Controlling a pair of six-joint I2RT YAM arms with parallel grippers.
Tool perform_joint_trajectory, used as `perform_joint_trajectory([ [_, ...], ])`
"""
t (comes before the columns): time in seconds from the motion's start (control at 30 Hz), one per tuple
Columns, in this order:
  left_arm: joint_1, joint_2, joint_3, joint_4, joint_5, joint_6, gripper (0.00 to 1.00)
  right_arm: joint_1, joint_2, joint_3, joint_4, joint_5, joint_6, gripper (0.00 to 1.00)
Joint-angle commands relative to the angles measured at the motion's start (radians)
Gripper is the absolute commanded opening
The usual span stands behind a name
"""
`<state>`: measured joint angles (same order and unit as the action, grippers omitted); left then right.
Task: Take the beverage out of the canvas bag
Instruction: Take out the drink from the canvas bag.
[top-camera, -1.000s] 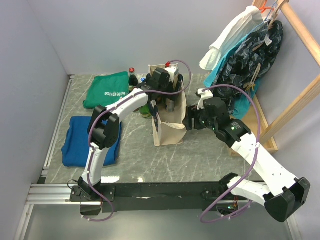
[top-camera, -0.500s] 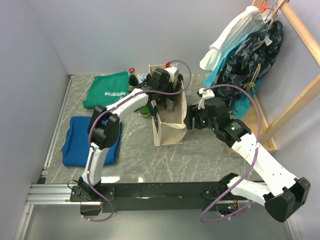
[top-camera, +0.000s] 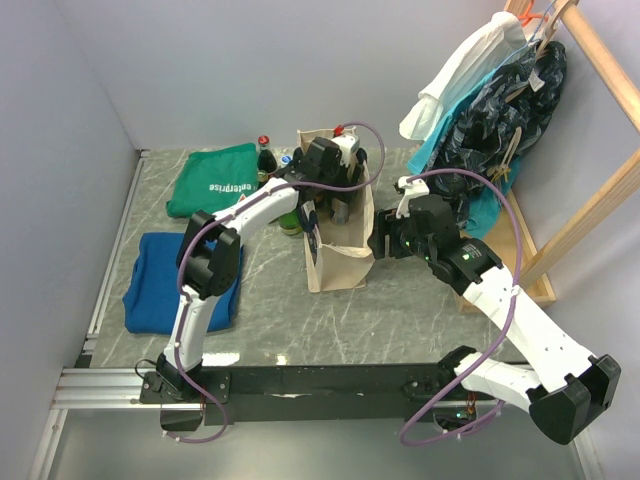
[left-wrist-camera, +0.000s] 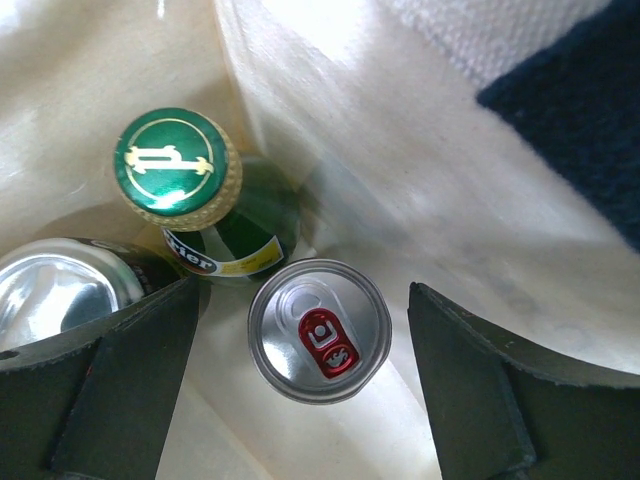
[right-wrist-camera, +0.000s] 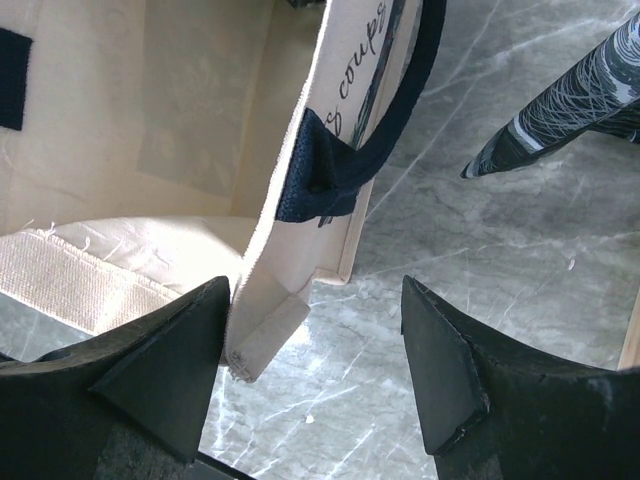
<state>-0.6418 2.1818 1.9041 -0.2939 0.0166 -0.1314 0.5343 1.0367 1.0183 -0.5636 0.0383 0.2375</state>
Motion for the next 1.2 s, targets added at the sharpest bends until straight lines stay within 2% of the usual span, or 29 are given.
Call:
perform_joint_trajectory([
  [0.0,-0.016,0.032,0.032,0.003,-0.041,0.021,0.91,0.006,-0.006,0.011,0.008,0.021,-0.003,0.75],
  [0.77,-0.021,0.044,0.024,-0.010,-0.080,0.035,0.89,0.007,0.005,0.002,0.016,0.018,-0.004,0.75],
  [1.0,-0.019,0.055,0.038,-0.019,-0.075,0.036,0.76,0.007,0.005,0.000,0.011,0.020,-0.004,0.75],
  [1.17,-0.021,0.052,0.035,-0.017,-0.076,0.038,0.70,0.006,0.005,0.000,0.013,0.021,-0.004,0.75],
])
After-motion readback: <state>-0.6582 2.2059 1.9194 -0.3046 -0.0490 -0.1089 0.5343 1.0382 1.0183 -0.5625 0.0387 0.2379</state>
